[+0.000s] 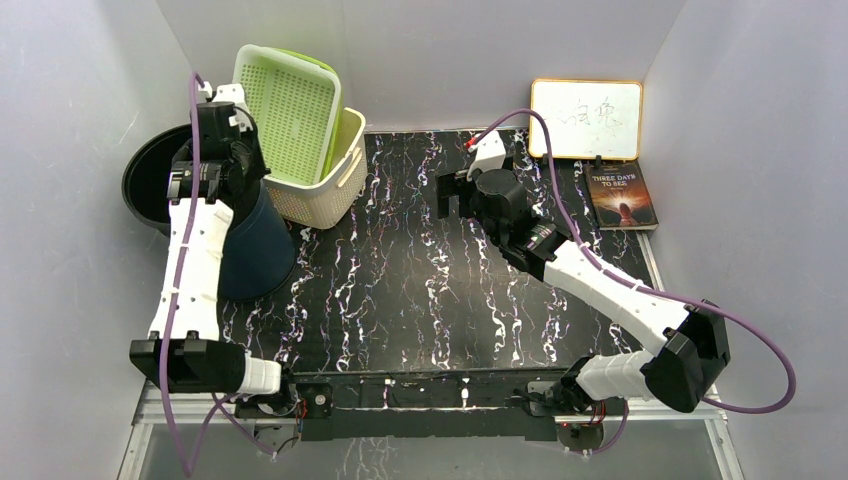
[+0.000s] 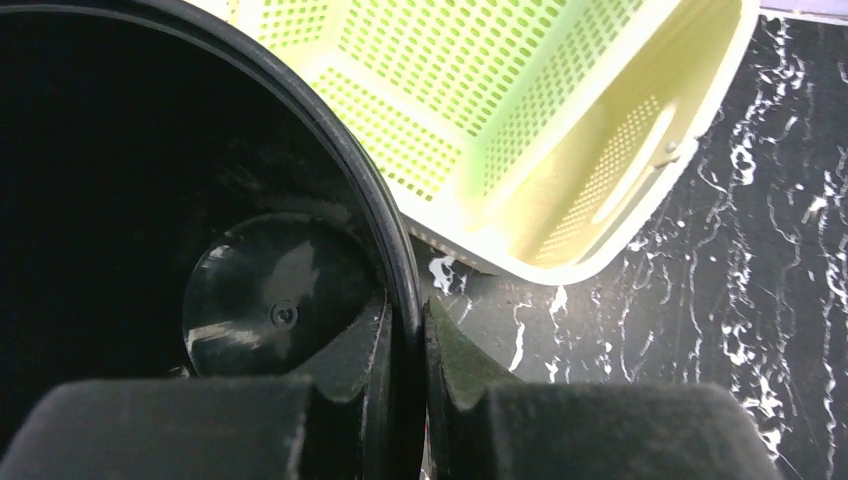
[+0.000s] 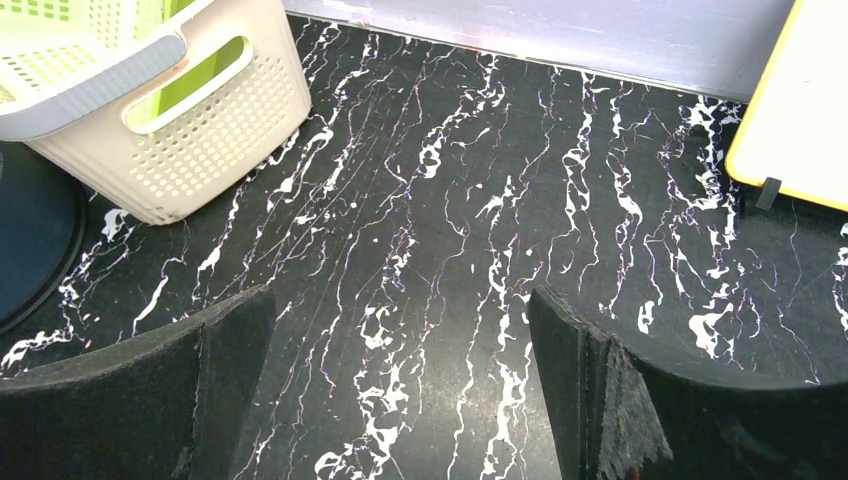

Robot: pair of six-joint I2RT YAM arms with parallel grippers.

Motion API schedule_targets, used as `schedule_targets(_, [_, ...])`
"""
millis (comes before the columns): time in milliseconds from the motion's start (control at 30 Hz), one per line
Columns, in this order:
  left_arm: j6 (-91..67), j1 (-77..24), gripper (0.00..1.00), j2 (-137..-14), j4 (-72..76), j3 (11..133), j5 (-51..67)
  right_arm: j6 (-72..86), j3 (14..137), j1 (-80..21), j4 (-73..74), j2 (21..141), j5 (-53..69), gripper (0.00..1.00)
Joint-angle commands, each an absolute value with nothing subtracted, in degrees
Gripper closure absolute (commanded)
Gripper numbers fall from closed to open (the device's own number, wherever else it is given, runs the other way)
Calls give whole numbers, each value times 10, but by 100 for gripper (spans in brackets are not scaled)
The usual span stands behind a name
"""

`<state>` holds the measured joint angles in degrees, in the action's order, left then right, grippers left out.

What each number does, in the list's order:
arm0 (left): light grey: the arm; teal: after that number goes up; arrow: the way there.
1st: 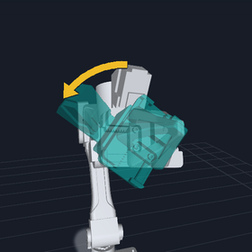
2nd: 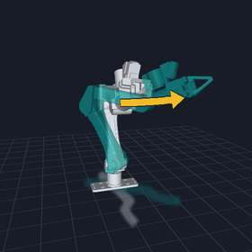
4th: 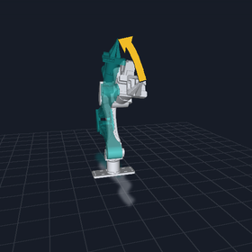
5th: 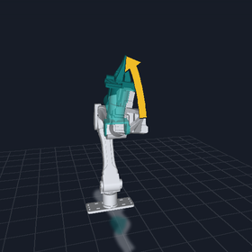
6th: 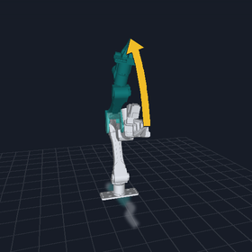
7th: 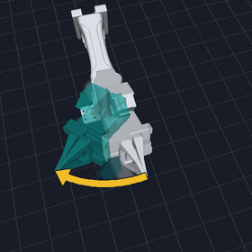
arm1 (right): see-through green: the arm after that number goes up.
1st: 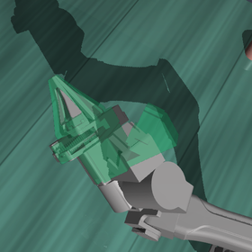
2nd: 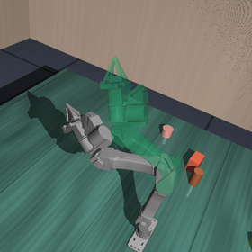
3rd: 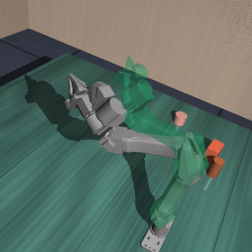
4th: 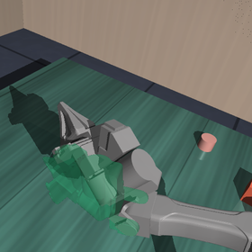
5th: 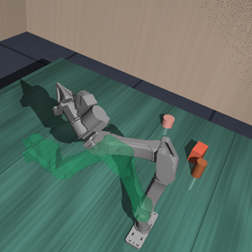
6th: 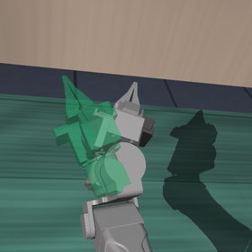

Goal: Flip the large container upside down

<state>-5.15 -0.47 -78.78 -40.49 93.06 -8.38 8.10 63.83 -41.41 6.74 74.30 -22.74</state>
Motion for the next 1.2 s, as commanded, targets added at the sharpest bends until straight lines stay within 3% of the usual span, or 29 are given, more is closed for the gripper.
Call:
schedule_targets(0, [-53, 2, 100, -796, -416, 941, -94, 87, 630, -412, 36, 733, -236, 2])
schedule_targets(533, [-43, -13, 100, -787, -466, 1206, -123, 109, 613, -413, 34, 728, -237, 2])
schedule_targets(1167, [-4, -13, 100, -800, -433, 1368, -136, 124, 628, -412, 25, 721, -270, 3])
